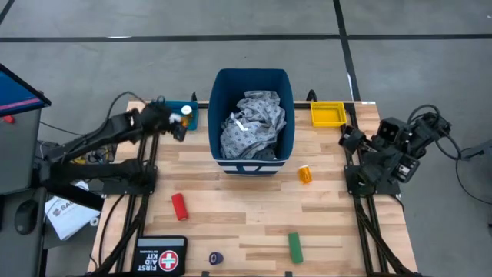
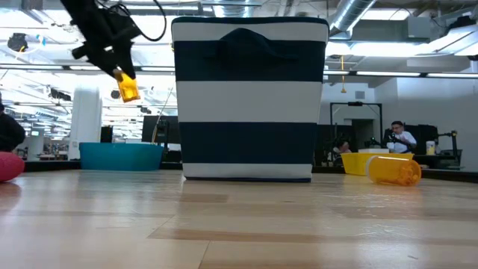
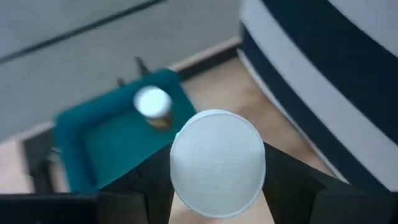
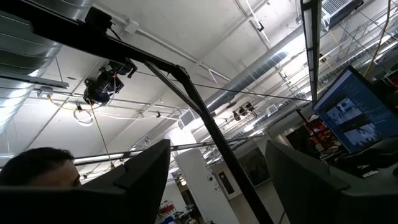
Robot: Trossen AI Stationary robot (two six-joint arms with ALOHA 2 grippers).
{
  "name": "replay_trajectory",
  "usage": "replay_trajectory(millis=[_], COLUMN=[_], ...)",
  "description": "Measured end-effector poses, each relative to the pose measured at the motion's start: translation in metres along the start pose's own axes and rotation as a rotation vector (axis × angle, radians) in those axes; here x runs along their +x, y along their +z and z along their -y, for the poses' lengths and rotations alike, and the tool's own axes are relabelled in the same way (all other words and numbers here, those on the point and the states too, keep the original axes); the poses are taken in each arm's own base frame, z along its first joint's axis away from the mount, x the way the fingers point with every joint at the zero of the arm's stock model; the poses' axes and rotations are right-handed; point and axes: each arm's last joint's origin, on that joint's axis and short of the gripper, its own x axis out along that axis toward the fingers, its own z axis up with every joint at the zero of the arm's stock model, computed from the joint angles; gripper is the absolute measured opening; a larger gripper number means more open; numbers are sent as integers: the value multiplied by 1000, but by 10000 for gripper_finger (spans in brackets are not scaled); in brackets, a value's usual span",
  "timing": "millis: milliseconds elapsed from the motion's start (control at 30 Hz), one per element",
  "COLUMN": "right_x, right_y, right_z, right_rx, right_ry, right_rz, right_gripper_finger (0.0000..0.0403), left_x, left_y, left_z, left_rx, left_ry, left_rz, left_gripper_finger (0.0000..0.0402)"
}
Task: Pick & place medical supplies in basket/bin
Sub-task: Put the left orange pill bottle into the blue bin
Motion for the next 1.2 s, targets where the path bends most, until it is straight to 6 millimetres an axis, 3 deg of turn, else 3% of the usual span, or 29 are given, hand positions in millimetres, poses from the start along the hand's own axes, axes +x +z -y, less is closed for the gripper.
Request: replay_trajectory(millis=[200,400,567,933,1200], right_x=[0,0,0,0,0], right_y=[-2,-3,-3,-3,-3], right_z=[1,0,-1,-1,-1], right_rx=[-5,0,1,8,5], right_ry=[-6,0,1,6,12], right_rz=[-16,-24,-22,-24,-27], right_gripper_finger=[260,260,260,260,260], left_x=[34,73,94,125,129], left_y=[29,38,46,40,42], left_z=[-20,-42,-47,-55,-56], left_rx=[-17,-122,-217,-403,-506], left_ry=[173,293,319,384,412], left_rz=[-90,-192,-159,-234,-185], left_gripper_finger=[192,195,195,197,194])
